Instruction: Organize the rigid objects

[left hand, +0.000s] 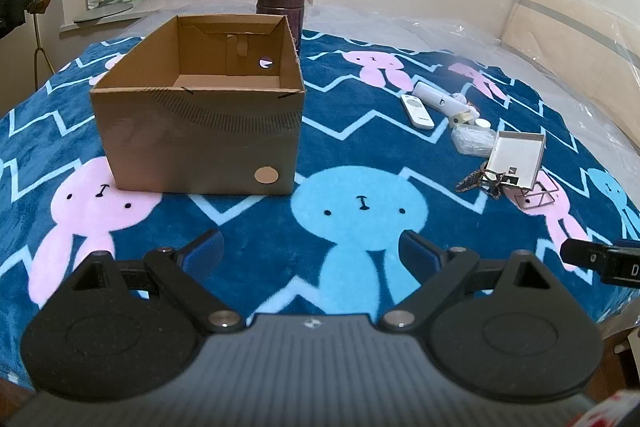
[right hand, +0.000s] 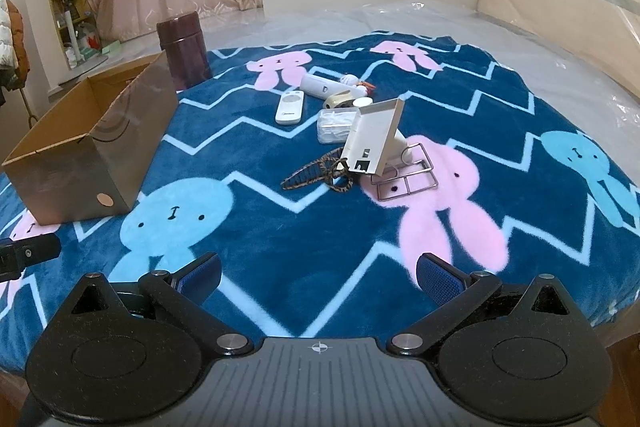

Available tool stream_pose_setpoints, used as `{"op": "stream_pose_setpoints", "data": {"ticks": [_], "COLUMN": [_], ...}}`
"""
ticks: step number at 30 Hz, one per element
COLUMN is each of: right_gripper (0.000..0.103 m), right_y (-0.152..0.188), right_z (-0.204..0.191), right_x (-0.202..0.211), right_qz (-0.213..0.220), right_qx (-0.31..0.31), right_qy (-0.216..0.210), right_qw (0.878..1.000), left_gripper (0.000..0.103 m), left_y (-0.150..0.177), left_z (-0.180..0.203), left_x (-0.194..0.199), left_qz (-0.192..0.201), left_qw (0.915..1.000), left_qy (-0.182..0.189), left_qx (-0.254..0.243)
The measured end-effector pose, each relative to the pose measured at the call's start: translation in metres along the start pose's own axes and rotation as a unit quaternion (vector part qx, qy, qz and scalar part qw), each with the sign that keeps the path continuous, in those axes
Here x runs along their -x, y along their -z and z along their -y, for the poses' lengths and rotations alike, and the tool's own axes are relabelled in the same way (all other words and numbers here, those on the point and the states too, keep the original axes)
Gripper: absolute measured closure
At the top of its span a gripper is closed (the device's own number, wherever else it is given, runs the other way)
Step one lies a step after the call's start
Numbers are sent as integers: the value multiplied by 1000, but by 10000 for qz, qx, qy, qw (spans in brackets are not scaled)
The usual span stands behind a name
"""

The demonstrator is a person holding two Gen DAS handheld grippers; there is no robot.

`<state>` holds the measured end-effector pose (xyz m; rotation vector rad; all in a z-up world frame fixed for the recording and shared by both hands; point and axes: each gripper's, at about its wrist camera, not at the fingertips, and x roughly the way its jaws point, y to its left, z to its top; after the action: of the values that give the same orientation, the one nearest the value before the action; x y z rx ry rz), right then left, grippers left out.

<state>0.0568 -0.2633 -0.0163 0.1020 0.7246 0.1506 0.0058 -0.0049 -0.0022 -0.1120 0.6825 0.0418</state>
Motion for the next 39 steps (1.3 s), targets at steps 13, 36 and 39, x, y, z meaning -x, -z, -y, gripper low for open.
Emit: {"op": "stream_pose_setpoints", "data": {"ticks": [13, 36, 39], "right_gripper": [2, 2, 2], "right_y": [0, 1, 1], "right_z": [1, 7, 8], "right_x": [0, -2, -2], "right_qz": [0, -18, -23], "right_qx": [-5, -66, -74], "right_qy": [5, 40, 43], "right_qw": [10000, 10000, 10000], "left_gripper": [11, 11, 11], "left_y": [-2, -2, -1], "left_z": [1, 3, 3], "left_x": [-2, -4, -5], "left_qz": [-20, -56, -57], "left_qw": [10000, 10000, 10000], "left_qy": [10, 7, 10], "left_qx": [-7, -18, -21]}}
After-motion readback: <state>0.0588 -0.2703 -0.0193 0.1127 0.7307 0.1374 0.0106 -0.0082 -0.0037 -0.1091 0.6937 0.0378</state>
